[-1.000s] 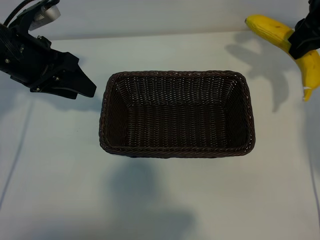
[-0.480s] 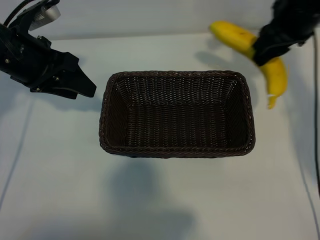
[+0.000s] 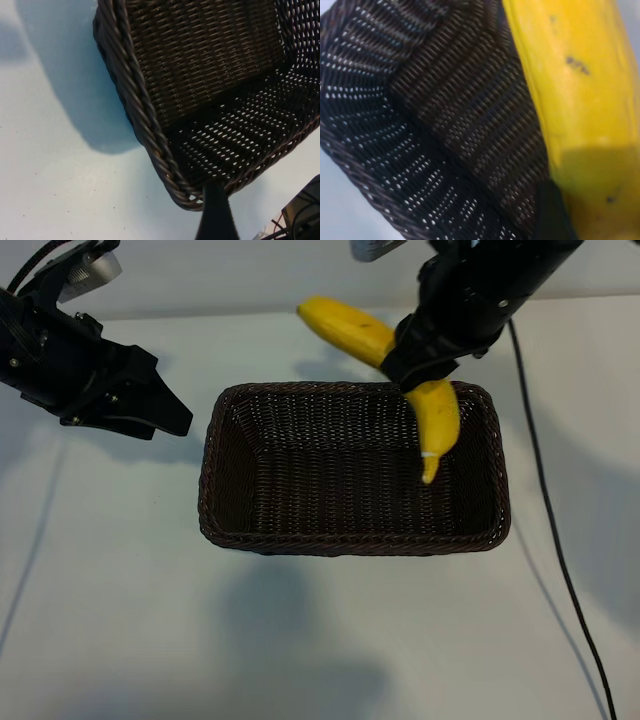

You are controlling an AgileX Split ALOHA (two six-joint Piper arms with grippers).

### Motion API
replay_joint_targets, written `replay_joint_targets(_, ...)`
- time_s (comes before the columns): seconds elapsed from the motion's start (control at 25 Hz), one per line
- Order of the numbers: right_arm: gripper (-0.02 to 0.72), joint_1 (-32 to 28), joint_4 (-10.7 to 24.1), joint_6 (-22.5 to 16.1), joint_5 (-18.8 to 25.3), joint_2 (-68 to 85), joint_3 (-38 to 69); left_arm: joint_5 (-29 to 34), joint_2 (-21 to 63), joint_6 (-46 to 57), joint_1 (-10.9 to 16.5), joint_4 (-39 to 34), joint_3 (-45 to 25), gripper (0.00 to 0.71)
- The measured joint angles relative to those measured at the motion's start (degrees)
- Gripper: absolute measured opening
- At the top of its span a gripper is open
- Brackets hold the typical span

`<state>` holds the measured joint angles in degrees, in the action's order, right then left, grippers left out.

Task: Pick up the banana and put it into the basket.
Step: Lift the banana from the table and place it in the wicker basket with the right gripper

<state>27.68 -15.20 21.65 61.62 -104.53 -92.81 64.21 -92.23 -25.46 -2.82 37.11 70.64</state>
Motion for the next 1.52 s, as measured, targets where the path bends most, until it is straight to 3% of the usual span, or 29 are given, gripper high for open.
replay_joint_targets(0.12,0.420,0.12,0.00,1.66,0.53,-0.89,0.00,0.20,0.00,0.00,0.00,0.00,0.00,0.526)
replay_joint_targets(0.24,0.420,0.12,0.10,5.86,2.49,-1.75,0.00,0.39,0.00,0.06,0.00,0.00,0.00,0.526)
replay_joint_targets(0.36,0.420,0.12,0.10,12.07,3.66,-2.00,0.00,0.48,0.00,0.01,0.00,0.00,0.00,0.526)
replay_joint_targets(0.56,0.420,0.19,0.17,26.50,6.31,-2.00,0.00,0.48,0.00,0.01,0.00,0.11,0.00,0.526)
replay_joint_targets(0.72,0.420,1.55,1.01,33.48,6.66,-2.00,0.00,0.18,0.00,0.01,0.00,0.17,0.00,0.526)
replay_joint_targets(1.0,0.420,3.26,4.76,34.94,6.66,-2.00,0.00,0.04,0.00,0.01,0.00,0.22,0.00,0.526)
replay_joint_targets(1.52,0.420,3.33,4.79,34.51,5.06,-2.13,0.00,0.02,0.00,0.01,0.00,0.34,0.00,0.526)
